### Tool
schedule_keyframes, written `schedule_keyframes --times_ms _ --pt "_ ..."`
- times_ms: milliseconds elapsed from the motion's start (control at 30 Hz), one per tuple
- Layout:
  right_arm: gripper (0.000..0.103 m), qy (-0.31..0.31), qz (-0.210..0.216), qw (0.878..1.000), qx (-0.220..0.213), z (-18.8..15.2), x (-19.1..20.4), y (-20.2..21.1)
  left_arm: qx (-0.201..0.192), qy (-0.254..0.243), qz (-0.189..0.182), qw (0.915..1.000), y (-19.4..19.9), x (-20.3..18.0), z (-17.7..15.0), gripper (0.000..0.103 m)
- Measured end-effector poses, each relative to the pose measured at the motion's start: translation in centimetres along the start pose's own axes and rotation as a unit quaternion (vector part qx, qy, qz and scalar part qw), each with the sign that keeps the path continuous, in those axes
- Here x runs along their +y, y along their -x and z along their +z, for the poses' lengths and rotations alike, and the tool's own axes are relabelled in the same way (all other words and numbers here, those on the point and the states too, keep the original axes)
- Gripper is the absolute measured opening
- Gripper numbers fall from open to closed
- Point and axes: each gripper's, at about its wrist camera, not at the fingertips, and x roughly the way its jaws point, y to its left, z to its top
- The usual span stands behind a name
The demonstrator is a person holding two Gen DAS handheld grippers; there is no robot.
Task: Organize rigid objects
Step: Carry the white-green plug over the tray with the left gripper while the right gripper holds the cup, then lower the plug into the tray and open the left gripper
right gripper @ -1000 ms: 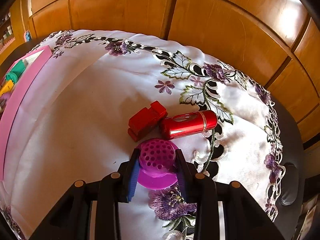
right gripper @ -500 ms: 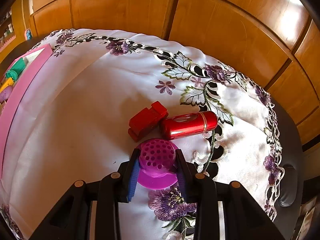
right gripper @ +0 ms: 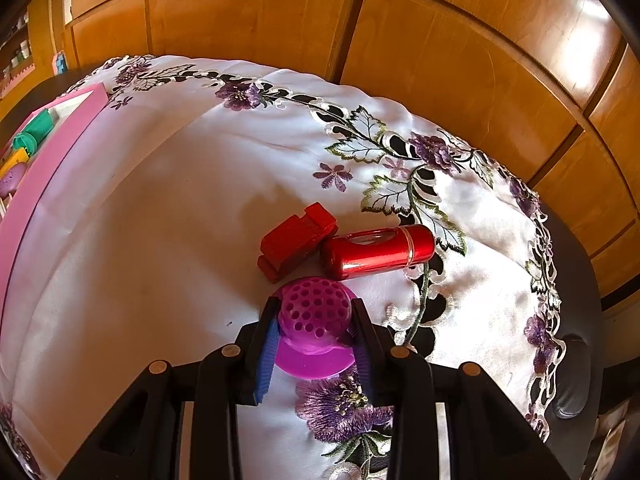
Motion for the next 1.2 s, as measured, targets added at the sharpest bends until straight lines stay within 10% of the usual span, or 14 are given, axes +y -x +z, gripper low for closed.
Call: schedule_keyframes --times_ms 1200 --pt "0.033 0.013 -0.021 1.0 -0.005 -0.3 0.7 0.2 -0.016 0.06 0.064 0.996 4.0 9.2 -2.9 0.069"
